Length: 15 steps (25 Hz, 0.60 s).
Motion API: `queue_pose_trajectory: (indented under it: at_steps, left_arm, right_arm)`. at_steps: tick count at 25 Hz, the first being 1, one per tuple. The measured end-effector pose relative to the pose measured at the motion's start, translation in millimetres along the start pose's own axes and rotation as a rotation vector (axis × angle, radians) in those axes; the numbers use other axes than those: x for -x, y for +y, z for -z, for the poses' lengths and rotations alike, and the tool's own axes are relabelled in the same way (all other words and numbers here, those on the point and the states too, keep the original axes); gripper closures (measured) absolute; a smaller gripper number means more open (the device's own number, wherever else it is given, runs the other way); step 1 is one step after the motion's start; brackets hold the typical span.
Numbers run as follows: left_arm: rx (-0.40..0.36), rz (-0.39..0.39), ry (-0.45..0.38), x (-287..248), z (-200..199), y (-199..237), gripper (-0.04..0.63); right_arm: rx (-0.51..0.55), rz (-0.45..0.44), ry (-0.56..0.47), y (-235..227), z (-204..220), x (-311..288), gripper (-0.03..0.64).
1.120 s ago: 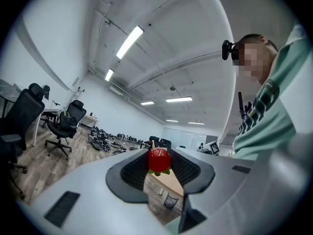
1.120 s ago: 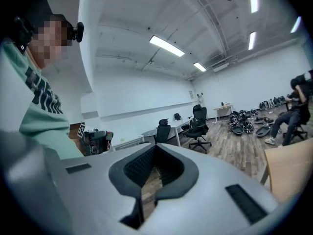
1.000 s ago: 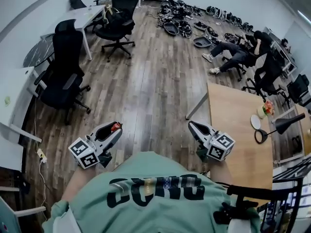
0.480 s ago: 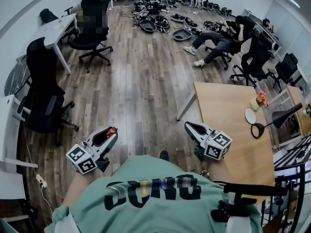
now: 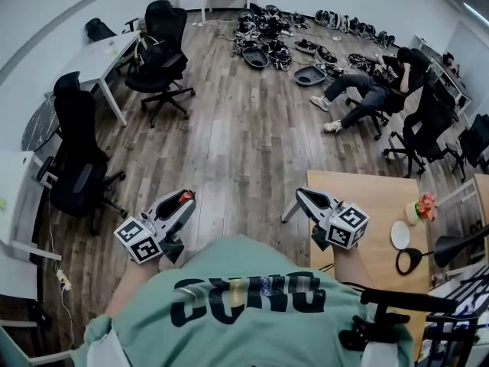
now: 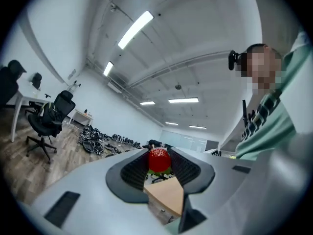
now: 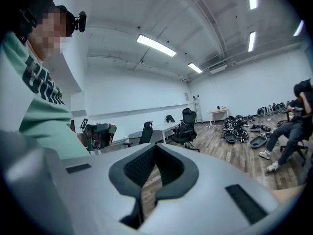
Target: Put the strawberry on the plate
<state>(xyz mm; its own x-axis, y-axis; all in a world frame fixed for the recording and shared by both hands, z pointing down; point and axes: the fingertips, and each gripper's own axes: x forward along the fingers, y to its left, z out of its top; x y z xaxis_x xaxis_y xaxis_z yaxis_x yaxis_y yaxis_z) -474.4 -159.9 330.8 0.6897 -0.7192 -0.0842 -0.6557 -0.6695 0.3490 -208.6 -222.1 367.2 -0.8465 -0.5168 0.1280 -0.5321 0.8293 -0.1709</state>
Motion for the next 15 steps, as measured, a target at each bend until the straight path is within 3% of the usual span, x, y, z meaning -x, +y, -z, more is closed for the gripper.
queue_pose_trajectory:
  at_steps: [4,7,15]
  left_arm:
    - [-0.029,0.026,0.045,-55.2,1.9,-0.7,0.453]
    - [-0.002,0.057,0.078,-89.0,6.1,14.8,0.453]
    - [0.037,0.274,0.161,-203.3,23.5,47.6,0.453]
  right_arm:
    - [-0.002,0.007,-0.003,-43.6,-8.0,12.8,0.612]
    - [-0.053,0.09,-0.017,-78.5,-1.1,30.2,0.612]
    - [-0.09,0.297,-0.006,-141.9,3.7,56.5,0.612]
